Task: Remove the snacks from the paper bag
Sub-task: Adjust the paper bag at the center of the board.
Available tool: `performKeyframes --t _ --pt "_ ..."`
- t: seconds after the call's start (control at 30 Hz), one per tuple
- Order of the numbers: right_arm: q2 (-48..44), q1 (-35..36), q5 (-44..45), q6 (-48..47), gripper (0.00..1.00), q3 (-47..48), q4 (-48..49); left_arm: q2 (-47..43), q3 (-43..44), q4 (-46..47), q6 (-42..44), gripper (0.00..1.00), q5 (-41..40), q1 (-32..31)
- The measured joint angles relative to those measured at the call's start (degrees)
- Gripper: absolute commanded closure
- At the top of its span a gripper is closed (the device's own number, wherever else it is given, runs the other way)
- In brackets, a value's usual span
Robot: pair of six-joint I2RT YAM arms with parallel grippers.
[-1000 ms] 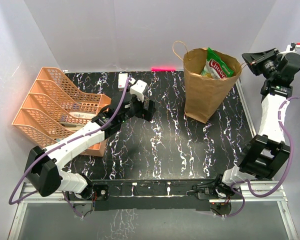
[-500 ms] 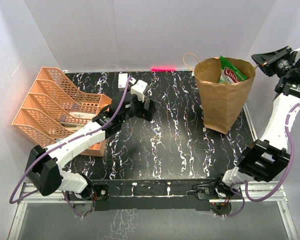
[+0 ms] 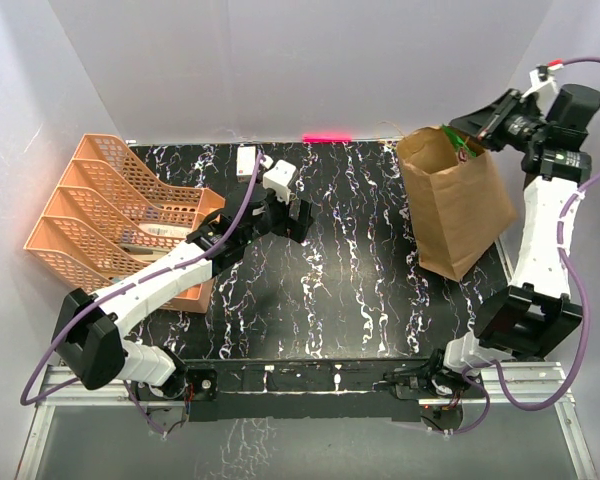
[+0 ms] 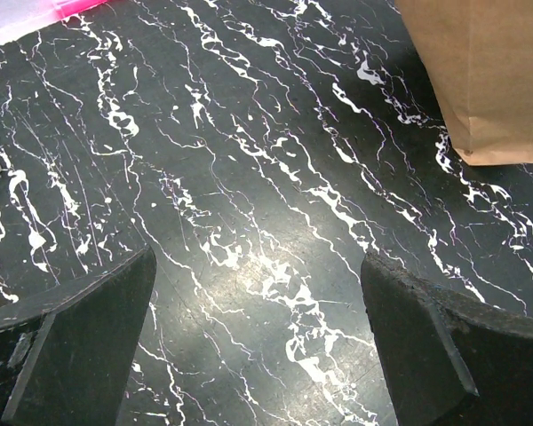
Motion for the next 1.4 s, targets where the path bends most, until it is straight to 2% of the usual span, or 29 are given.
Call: performKeyframes --t 0.2,0.37,0.53,0.7,0.93,1.1,1.23,1.4 --pt "-0.5 8.0 -0.6 -6.4 0.92 -0.7 -6.1 0.1 0.1 -0.6 0.0 0.01 0.0 0.0" --pt "-3.7 11.9 -1.2 -8.8 0.92 -3.3 -8.6 0.1 0.6 -1.3 -0.2 0.02 0.0 0.0" --pt "-10.1 13.8 -2.5 -7.3 0.92 -11.3 -6.3 0.1 1.3 -1.9 -2.6 0.01 0.6 0.0" --pt "-14.1 18.1 -3.4 -6.3 0.92 -17.7 -7.2 0.2 7.5 -8.6 -8.5 0.02 2.8 0.0" --pt "-20.2 20.0 -1.3 -9.3 0.92 -20.5 -13.5 -6.7 10.3 -13.3 -17.8 0.02 12.7 0.0" --pt "-23.8 20.0 -1.2 -10.8 0.92 -20.6 -16.9 -11.7 9.0 -10.7 -23.5 0.02 23.0 0.0" --pt "-24.5 20.0 0.3 -12.3 0.92 -18.4 -20.3 -12.0 6.9 -6.7 -27.1 0.02 29.4 -0.7" --pt "-25.8 20.0 1.6 -13.2 0.92 -18.0 -22.4 -10.5 6.8 -5.4 -27.3 0.03 32.0 -4.6"
